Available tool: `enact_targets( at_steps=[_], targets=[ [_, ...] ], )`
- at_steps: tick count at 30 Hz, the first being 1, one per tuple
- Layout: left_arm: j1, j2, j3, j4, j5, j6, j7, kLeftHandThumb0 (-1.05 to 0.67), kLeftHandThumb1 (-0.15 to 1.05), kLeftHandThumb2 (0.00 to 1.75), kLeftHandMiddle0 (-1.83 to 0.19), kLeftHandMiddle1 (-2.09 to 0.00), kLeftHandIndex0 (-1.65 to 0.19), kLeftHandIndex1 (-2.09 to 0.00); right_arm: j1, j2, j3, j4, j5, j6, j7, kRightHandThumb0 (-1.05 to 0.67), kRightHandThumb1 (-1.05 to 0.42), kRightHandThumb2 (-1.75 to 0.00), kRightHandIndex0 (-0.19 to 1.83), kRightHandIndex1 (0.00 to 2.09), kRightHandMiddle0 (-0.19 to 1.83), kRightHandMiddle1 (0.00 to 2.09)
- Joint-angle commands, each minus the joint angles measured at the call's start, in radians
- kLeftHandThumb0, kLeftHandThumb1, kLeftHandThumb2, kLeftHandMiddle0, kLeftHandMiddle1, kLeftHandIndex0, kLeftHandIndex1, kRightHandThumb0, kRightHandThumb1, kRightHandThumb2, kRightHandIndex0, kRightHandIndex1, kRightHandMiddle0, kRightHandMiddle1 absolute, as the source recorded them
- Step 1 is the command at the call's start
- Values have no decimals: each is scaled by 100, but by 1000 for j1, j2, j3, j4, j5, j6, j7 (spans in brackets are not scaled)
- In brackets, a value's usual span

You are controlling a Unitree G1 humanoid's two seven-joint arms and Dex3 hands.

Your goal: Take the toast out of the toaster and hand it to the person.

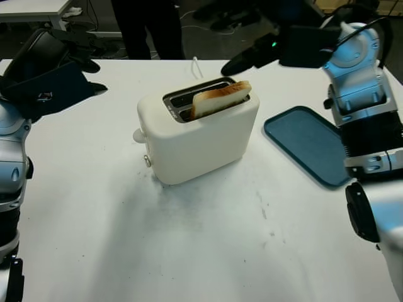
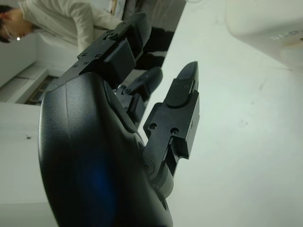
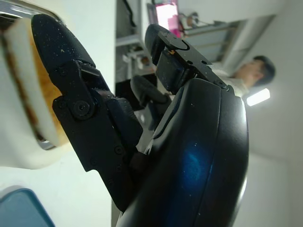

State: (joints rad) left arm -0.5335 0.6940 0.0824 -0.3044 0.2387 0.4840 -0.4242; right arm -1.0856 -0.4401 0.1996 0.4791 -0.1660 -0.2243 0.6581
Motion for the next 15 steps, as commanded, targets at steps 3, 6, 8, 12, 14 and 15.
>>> enact_targets(
  at_steps=[3,6,8,12,14,15],
  targets=[
    [-4,6,-10,-2,3,1,-5,7,87,0,-49,-65,-73,-1,23,13,16,17,-9,-28,8,-97,-68,0,25,97,66,7],
    [-2,2,-4,6,-7,-14,-2,9,87,0,-50,-66,-74,-1,34,18,23,25,-16,-23,4,-97,-68,0,22,98,64,6],
    [-3,2,-5,8,-6,-13,-2,8,86,0,-50,-66,-73,-1,45,21,29,23,-31,-18,-8,-96,-68,0,21,99,64,7],
    [-3,0,-9,6,-2,-17,2,9,86,0,-50,-66,-74,-1,65,31,32,24,-49,-5,-26,-84,-65,0,22,98,63,7],
    [-4,-2,-10,1,-1,0,0,9,87,0,-50,-66,-73,-1,72,33,38,32,-65,-11,-33,-79,-66,-1,22,96,64,7],
    [-4,-1,-10,-2,-2,9,-3,8,87,1,-49,-66,-73,0,75,35,39,40,-67,-18,-36,-77,-66,-1,22,95,64,7]
  ],
)
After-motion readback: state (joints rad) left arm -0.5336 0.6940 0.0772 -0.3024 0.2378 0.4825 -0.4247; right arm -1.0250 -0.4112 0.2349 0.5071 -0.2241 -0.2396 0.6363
